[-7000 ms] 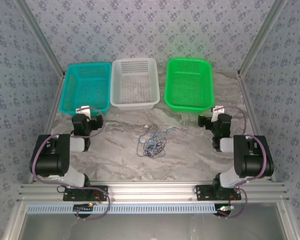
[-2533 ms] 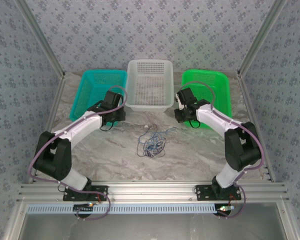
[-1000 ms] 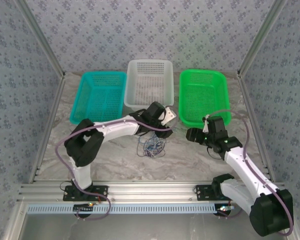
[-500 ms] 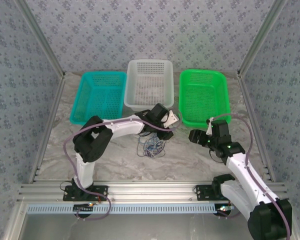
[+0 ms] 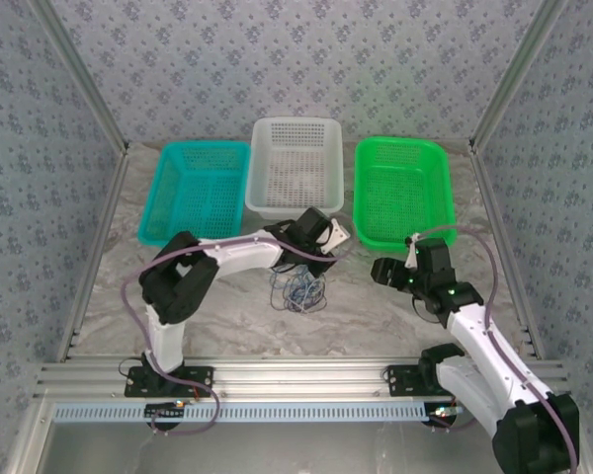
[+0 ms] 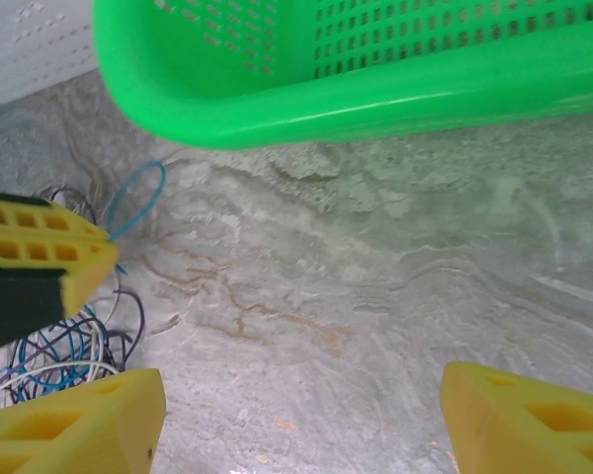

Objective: Untangle the cables

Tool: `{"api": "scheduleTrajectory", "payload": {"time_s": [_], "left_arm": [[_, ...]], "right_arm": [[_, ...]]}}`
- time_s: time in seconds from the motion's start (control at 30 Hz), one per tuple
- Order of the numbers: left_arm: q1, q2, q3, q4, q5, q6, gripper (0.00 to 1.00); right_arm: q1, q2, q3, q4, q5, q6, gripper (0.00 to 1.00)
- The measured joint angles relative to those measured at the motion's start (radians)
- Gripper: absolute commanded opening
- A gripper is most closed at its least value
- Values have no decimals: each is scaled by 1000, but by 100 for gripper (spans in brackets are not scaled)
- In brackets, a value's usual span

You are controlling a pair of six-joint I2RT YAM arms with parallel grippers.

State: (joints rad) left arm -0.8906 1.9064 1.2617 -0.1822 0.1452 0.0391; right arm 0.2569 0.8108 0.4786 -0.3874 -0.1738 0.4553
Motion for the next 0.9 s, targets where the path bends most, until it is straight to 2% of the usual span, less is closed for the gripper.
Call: {"api": "scheduleTrajectory", "payload": {"time_s": [0.3, 0.53, 0.73, 0.9], "left_arm": [[0, -275, -88, 125, -4, -129, 1], [0, -378, -150, 181, -7, -230, 3], [0, -456, -216, 253, -8, -325, 4], [0, -519, -252, 331, -15, -385, 5]], "right_arm": [[195, -69, -36, 94, 61, -23, 80], [305, -53, -56, 243, 81, -26, 88], [401, 46, -69, 402, 114, -26, 90], [486, 198, -50, 536, 144, -47, 91]]}}
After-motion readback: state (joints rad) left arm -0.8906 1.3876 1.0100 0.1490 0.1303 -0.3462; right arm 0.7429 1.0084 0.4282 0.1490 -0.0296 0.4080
